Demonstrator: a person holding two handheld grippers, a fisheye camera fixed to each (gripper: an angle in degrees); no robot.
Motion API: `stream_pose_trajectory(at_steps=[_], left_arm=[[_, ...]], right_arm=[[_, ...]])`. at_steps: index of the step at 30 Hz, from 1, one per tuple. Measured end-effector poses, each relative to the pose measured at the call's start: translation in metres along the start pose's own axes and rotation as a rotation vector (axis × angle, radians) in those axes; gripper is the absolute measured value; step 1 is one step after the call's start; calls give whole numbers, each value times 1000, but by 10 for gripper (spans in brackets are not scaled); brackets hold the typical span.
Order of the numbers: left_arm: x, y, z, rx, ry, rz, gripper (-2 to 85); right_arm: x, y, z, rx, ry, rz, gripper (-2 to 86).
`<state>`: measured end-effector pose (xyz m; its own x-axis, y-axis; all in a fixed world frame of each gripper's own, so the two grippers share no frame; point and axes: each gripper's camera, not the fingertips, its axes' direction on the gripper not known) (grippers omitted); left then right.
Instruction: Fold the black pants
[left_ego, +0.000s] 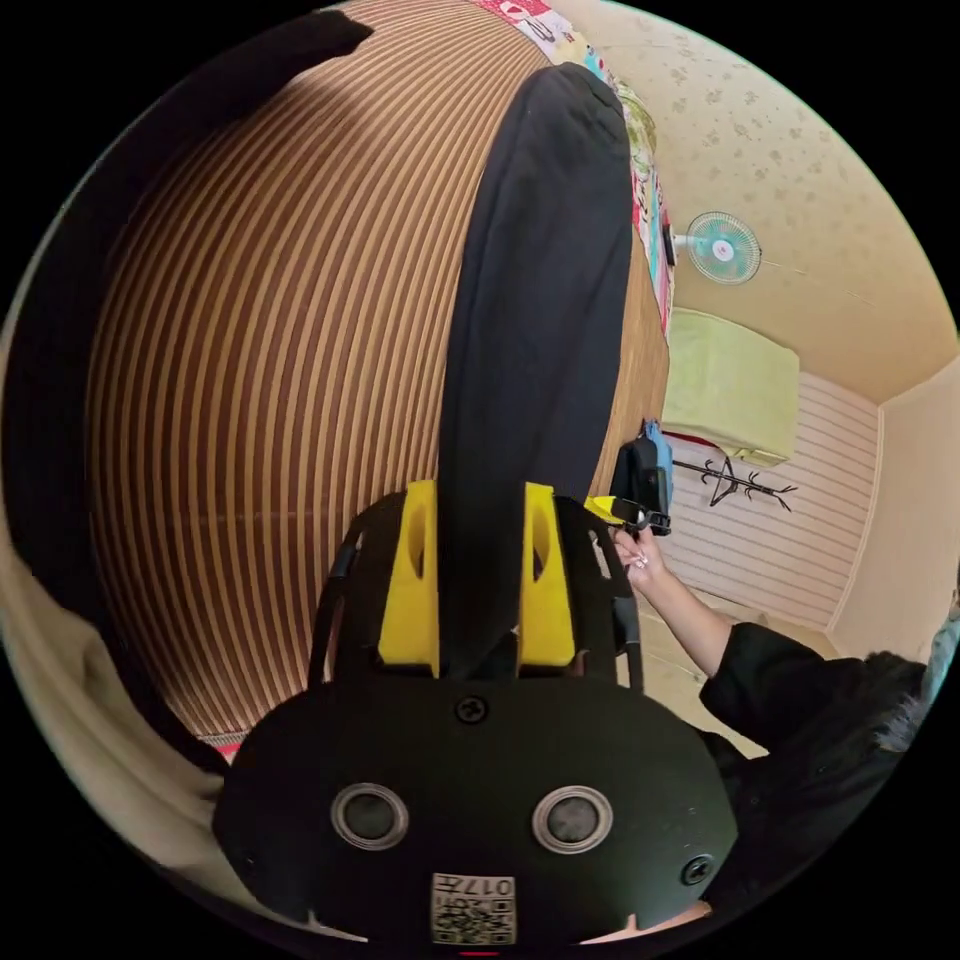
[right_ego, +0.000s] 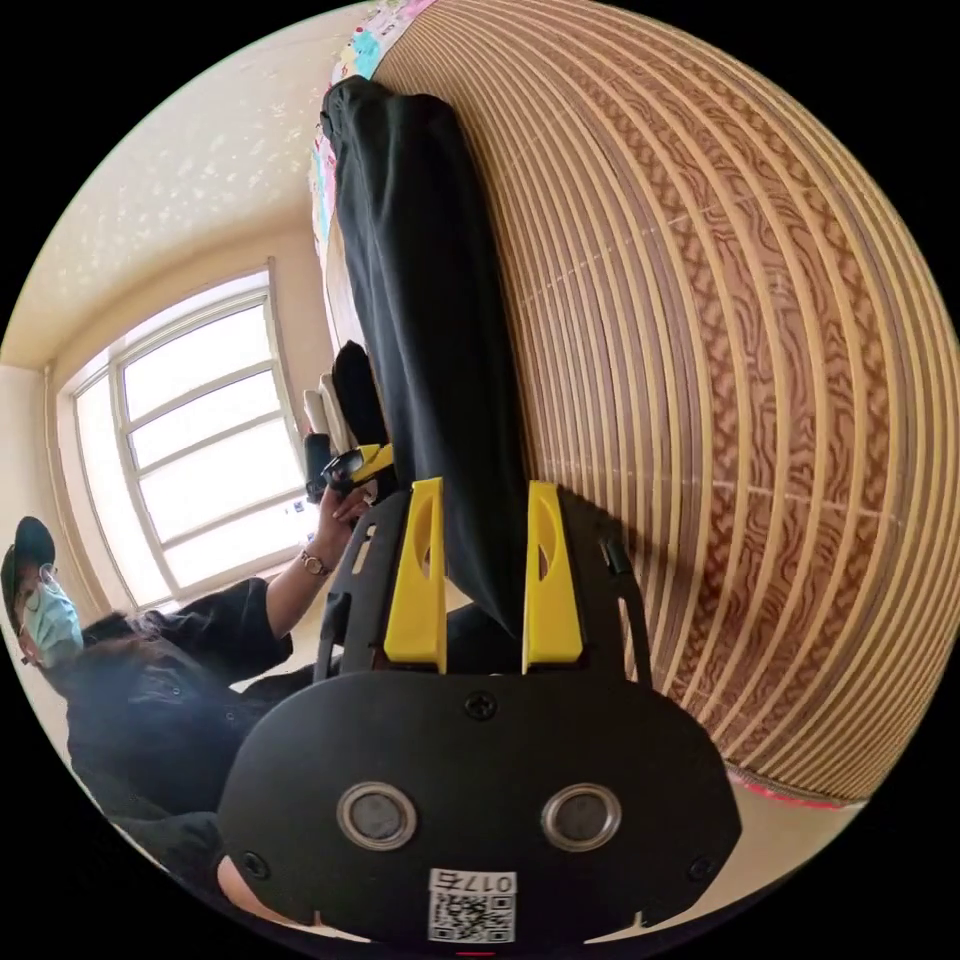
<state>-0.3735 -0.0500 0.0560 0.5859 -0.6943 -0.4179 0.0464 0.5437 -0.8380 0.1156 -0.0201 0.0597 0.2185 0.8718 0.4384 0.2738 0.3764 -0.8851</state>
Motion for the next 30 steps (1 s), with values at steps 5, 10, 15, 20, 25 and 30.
stream_pose_trajectory(at_steps=[5,10,15,20,25,30], left_arm=[[-28,-5,30,-123,197,-12,76],[-14,31,17,-183,384,151,33],[77,100,-44,-145,506,476,27],[219,157,-142,110,627,810,27],[323,152,-197,313,622,992,28],[353,81,-186,388,432,840,29]], right_arm=[[-11,12,15,-8,21,-3,69],[-42,105,-19,7,-217,-198,28],[-154,217,-77,103,-322,-508,13],[-304,292,-145,209,-311,-910,9],[-419,298,-203,325,-222,-1190,8],[-433,201,-217,415,110,-979,6]])
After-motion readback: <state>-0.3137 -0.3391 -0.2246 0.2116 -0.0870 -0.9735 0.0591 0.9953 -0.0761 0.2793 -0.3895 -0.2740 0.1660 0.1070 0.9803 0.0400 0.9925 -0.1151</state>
